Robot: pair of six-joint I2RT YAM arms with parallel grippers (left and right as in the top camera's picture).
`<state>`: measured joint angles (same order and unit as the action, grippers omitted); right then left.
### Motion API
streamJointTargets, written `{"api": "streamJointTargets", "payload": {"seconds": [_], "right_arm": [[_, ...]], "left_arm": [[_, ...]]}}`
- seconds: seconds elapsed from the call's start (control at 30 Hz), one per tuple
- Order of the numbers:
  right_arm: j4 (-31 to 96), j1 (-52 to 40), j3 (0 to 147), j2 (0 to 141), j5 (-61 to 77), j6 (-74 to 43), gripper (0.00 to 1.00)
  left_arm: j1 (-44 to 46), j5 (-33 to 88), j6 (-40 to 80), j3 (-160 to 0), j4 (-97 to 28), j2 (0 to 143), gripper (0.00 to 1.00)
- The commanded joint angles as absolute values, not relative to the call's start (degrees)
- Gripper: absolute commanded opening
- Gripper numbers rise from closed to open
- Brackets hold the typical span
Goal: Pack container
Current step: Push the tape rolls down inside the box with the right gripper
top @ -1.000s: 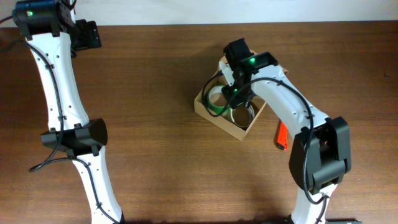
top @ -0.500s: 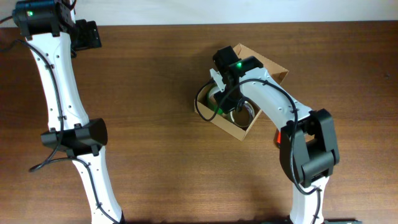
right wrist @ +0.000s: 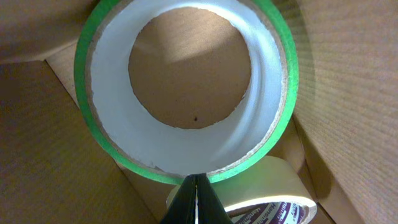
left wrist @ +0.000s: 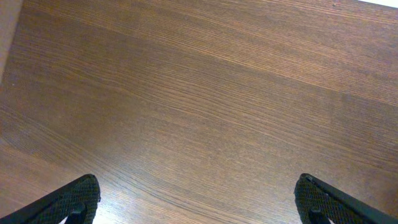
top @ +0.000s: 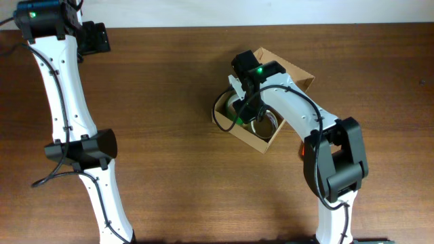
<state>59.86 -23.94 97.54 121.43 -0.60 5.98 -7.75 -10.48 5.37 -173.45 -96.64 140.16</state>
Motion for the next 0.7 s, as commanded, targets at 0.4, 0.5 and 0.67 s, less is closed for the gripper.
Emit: {"api": "streamJointTargets", "payload": {"seconds": [0.4,0.5,0.67], "right_arm": [[68.0,-24.0,111.7,123.4,-3.1,5.7,0.04],[69.2,-23.8,111.5,123.4,-3.3,5.7,0.04],[68.8,-23.6,109.5,123.4,-3.3,5.5,0.04]], "left_arm": [[-7.8,-10.1,5.1,-173.2,-96.7,139.7,1.0],[-7.8,-10.1,5.1,-173.2,-96.7,139.7,1.0],[-7.8,-10.1,5.1,-173.2,-96.7,139.7,1.0]]}}
